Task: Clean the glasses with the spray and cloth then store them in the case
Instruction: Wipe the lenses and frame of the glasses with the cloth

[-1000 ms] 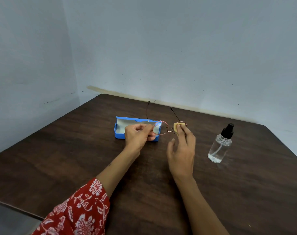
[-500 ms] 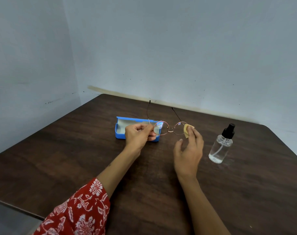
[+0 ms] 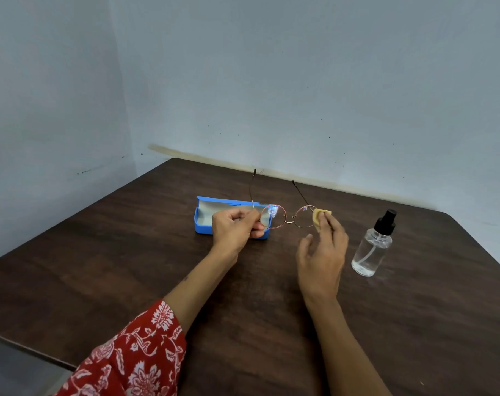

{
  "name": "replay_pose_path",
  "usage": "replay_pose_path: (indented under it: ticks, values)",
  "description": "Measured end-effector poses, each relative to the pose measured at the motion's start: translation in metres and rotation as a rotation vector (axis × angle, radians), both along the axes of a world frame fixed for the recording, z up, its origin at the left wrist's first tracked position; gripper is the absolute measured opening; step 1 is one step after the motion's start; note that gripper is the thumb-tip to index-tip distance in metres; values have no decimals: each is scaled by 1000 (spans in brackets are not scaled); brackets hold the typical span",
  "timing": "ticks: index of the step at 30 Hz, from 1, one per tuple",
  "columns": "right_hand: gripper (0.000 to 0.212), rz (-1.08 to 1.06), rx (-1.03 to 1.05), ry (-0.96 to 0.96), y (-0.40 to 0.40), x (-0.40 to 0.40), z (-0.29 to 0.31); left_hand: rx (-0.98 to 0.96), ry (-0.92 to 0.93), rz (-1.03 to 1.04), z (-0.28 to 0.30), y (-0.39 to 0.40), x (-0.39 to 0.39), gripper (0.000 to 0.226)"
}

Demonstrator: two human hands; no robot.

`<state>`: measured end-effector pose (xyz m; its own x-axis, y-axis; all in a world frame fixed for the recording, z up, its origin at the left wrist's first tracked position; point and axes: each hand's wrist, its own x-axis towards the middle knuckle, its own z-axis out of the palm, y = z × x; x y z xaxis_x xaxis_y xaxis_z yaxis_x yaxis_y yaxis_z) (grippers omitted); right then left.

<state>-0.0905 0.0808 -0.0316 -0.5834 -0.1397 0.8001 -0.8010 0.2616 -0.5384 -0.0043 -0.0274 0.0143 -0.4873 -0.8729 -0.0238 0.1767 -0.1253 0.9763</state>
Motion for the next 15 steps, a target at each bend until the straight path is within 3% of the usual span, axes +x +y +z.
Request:
replay_pose_path:
  ticks: [8, 15]
  values:
    - [40, 54, 163, 234, -9, 14, 2, 1, -2, 2, 0, 0, 1, 10]
    - [50, -45, 46, 65, 3, -6, 4, -5, 1, -14, 0, 1, 0, 9]
